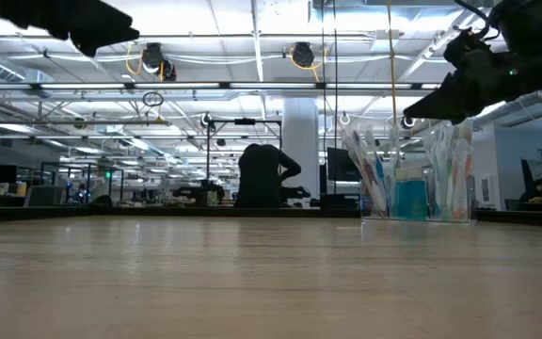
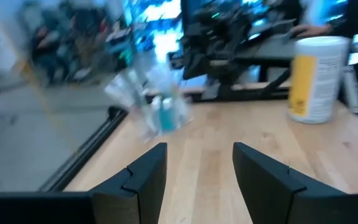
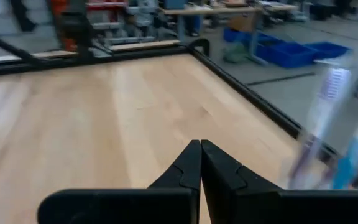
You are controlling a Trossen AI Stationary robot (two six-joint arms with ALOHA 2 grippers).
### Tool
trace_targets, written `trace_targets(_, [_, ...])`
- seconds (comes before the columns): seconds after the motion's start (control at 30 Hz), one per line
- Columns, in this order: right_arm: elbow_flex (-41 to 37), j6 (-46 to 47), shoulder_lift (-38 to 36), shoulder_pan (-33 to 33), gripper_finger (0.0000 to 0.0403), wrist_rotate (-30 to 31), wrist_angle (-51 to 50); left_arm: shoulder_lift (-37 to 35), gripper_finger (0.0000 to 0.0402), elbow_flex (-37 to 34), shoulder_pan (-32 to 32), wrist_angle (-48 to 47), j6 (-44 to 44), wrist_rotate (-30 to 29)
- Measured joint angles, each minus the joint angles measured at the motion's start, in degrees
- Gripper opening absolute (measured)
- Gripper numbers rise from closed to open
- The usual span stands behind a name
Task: Pick & Place toothbrushing station
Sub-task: Return to Home Position
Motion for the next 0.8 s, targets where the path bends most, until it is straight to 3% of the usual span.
trace_targets(0.2, [-2.1,1.4,-5.2,0.1,0.0000,-8.3,0.9,-7.0,0.0186,-12.2,0.6,12.5,6.6,7.7])
trace_targets(0.37, [-11.1,1.7,-9.7,1.4,0.0000,-7.8,11.6,-11.1,0.0186,-19.6,3.6,18.5,5.6,6.2])
trace_targets(0.5, [-14.7,2.5,-11.9,1.9,0.0000,-6.1,19.3,-13.8,0.0186,-21.9,6.6,19.9,4.5,7.9])
trace_targets(0.8, [-14.7,2.8,-10.9,4.7,0.0000,-7.7,17.4,-14.4,0.0186,-24.4,12.1,20.9,2.8,13.4])
